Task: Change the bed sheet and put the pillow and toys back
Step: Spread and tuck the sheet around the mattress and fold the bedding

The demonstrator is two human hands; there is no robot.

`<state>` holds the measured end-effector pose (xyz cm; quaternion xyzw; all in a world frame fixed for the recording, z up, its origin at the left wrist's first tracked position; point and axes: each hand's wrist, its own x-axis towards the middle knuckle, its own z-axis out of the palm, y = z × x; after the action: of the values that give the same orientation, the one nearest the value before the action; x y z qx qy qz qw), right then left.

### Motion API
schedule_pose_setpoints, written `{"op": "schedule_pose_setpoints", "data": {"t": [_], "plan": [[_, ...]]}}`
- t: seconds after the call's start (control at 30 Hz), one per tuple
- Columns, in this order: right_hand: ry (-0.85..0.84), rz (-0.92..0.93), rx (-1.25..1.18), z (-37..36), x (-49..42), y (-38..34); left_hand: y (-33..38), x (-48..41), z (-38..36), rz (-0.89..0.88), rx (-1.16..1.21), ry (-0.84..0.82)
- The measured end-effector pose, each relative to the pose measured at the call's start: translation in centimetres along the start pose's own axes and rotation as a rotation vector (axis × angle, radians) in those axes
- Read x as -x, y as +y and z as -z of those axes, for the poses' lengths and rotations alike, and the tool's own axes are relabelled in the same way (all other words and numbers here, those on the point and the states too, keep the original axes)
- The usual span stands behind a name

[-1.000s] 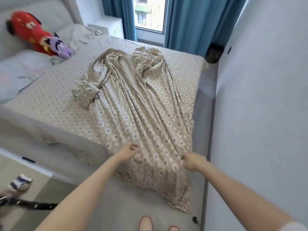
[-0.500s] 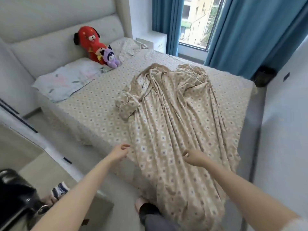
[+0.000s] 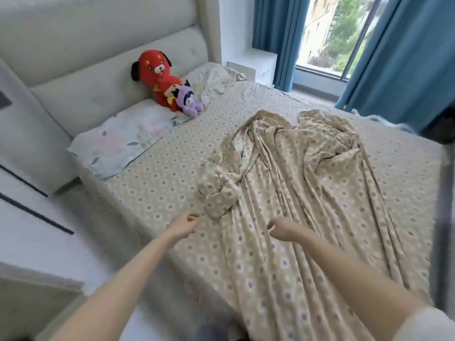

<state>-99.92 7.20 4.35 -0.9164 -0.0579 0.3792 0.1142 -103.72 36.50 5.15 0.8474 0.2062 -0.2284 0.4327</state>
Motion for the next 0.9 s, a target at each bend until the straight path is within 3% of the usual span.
{"op": "schedule_pose_setpoints", "data": {"t": [0.37,0.67,0.9], "plan": [[0.076,-0.123,-0.421,3.5,-10.9,-4.8,2.1,-17.1,2.1,0.043,-0.063,-0.226],[0.337,-0.37,-0.923,3.6,-17.0,-8.0,3.4,-29.1,2.2,0.349,0.151,-0.392],[0.459,-0.484,-1.2,0.9,-20.5,-8.6,0.3,-34.9,-0.7,0.298,-0.092,-0.557]]}}
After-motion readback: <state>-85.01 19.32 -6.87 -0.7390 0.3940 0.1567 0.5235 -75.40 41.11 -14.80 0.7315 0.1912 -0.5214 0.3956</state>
